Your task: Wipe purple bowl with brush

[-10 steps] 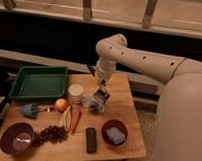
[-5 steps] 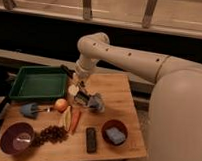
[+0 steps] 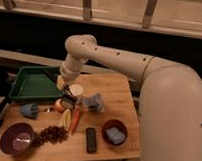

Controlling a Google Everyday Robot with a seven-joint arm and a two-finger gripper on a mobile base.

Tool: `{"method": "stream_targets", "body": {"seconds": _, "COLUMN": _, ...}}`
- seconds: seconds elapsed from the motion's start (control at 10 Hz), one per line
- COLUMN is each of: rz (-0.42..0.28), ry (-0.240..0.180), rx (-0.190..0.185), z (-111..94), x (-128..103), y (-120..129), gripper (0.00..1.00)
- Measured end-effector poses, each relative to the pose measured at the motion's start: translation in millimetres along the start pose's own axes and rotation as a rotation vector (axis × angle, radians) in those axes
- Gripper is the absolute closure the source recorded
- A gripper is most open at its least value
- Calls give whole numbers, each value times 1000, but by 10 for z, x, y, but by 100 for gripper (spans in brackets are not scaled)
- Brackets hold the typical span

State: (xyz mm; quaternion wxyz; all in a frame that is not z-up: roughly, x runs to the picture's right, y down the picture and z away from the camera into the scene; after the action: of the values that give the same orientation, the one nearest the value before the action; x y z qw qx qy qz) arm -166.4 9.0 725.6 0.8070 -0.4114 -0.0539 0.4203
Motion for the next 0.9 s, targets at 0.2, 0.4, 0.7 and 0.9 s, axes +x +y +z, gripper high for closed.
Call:
{"method": "stream_targets", "body": {"seconds": 0.2, "rz": -5, "ry": 1, "rx": -1, "z": 11, "x": -12, "y": 23, "gripper": 100}}
{"method": "stream_targets", "body": {"seconds": 0.4, "rz": -7, "ry": 2, "rx": -7, "z": 10, "x": 1, "y": -7, "gripper": 100}}
{"method": "stream_targets", "body": {"seconds": 0.7, "rz": -133, "ry": 13, "rx": -40, "z": 143, "x": -102, "y": 342, "gripper": 100}}
{"method": "stream_targets", "body": {"seconds": 0.9, "rz": -239, "ry": 21, "rx": -73, "z": 313, "x": -182, "y": 794, "gripper": 100}}
